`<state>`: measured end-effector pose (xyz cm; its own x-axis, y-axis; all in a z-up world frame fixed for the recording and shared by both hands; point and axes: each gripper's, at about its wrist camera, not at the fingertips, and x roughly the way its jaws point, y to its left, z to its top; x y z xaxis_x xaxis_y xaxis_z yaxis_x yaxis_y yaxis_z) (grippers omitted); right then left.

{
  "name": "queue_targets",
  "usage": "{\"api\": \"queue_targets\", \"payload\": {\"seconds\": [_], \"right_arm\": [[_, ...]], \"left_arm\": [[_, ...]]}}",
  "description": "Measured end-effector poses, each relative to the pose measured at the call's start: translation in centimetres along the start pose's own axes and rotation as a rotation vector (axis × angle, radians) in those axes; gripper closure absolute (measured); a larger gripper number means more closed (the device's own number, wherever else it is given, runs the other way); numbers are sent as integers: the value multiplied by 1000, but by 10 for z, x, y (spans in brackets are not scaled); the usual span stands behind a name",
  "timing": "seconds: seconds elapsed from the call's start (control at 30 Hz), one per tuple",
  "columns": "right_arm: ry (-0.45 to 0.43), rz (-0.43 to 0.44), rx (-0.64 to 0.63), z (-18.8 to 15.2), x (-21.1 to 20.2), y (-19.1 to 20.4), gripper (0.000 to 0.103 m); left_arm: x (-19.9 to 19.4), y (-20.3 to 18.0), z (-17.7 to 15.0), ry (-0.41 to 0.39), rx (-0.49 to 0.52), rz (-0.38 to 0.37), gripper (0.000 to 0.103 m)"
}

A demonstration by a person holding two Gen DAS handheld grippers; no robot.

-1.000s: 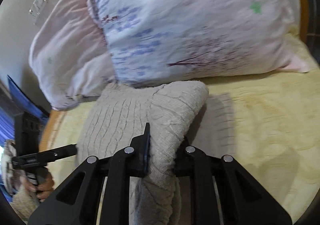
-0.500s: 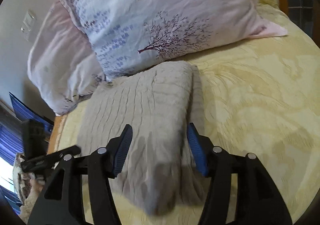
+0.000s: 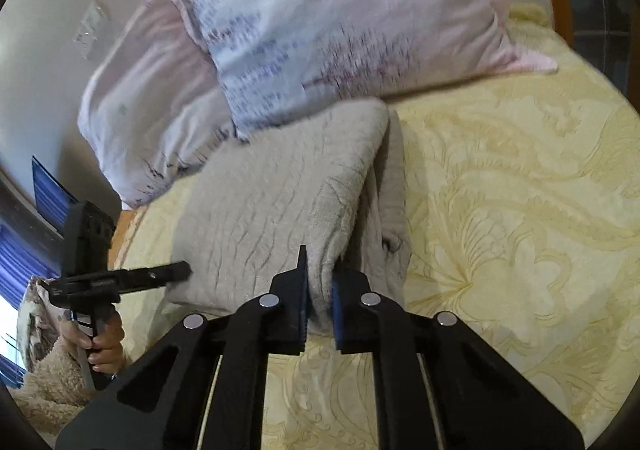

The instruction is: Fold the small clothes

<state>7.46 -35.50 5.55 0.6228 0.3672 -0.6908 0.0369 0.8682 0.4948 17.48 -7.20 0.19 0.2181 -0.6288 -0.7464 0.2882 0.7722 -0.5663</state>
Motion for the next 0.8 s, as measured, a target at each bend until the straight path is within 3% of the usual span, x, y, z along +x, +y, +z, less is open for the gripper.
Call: {"api": "queue_targets", "payload": {"seconds": [0.03,0.13,0.3,0.4,0.43,0.47,0.53,0.6,0.8], "right_arm": [[-2,-6,-11,-2,-2,1,94],[34,-40,-23,-12,4,-2,94],[83,-49,10,-21,17,-15,94],[100,-20,33,-15,14,-17,86],[94,-18,34,-11,11,-17,71],[70,-21,41,-3,6,-18,47],[34,5,57,12,1,-21,33],[28,42,94,34,6,-27,33],[80,87,251,87,52,-56,33]], "left_arm": [[-1,-1,-3,-2,9,0,72],[-3,1,-7,-13,7,-19,82],[-6,2,-16,-31,34,-18,82],[-10,6,-15,-23,25,-24,74],[-14,7,-14,-27,18,-26,67],[-19,9,-10,-36,14,-28,61],[-30,13,2,-72,3,-22,37],[-39,19,23,-114,-18,-19,34],[-16,34,93,-112,-86,51,31]]}}
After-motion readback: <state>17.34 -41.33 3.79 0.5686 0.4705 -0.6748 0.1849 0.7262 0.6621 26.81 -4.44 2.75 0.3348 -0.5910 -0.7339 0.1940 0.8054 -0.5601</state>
